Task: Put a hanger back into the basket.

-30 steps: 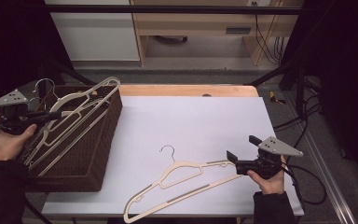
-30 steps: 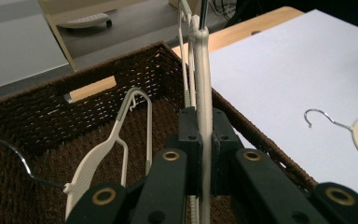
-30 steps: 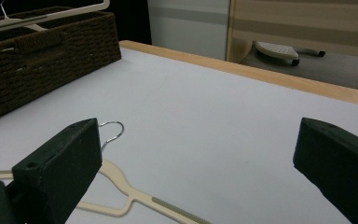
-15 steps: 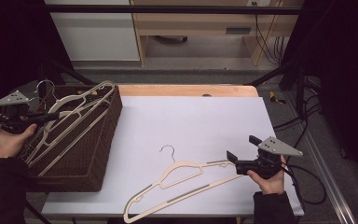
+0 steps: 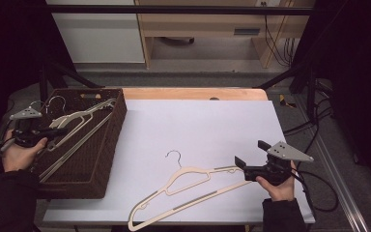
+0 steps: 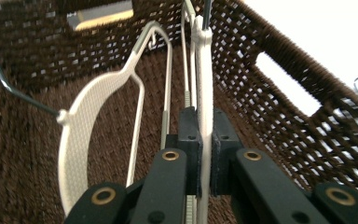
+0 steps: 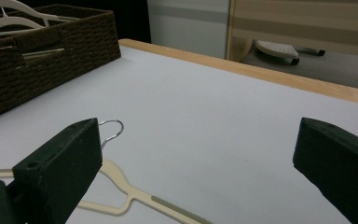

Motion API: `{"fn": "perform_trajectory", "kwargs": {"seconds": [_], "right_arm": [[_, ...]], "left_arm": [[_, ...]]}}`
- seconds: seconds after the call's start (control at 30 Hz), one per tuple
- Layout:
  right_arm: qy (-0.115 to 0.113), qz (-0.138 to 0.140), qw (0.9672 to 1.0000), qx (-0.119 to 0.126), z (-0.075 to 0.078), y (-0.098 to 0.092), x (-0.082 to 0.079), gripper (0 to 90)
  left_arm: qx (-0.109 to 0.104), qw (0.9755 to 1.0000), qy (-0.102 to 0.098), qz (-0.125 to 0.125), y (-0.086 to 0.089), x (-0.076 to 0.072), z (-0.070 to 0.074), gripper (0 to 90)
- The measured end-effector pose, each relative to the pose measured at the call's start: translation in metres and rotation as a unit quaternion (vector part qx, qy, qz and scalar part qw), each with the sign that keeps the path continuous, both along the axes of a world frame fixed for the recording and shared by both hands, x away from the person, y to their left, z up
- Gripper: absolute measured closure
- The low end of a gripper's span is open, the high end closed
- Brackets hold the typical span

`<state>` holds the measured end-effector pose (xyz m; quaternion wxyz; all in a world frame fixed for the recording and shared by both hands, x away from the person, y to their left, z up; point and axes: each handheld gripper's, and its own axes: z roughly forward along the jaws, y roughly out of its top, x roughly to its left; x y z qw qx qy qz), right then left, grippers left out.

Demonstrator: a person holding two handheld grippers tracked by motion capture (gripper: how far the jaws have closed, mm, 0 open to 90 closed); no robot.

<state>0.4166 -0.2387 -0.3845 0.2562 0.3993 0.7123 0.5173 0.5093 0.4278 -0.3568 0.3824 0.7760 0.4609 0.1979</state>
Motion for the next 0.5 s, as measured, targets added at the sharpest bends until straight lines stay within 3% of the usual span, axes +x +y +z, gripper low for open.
{"fn": "perform_trajectory", "kwargs": {"seconds": [0.23, 0.4, 0.5], "right_arm": [[0.001, 0.000, 1.0000, -0.001, 0.000, 0.000, 0.000, 1.7], [0.001, 0.000, 1.0000, 0.000, 0.000, 0.000, 0.000, 1.8], [0.004, 0.000, 1.0000, 0.002, -0.001, 0.001, 0.000, 1.8]], "left_arm": [[0.006, 0.9997, 0.015, 0.017, -0.001, 0.004, -0.013, 84.3], [0.020, 0.9978, 0.045, 0.044, 0.006, 0.006, -0.024, 83.3], [0.016, 0.9976, 0.046, 0.049, 0.008, 0.006, -0.024, 82.8]]}}
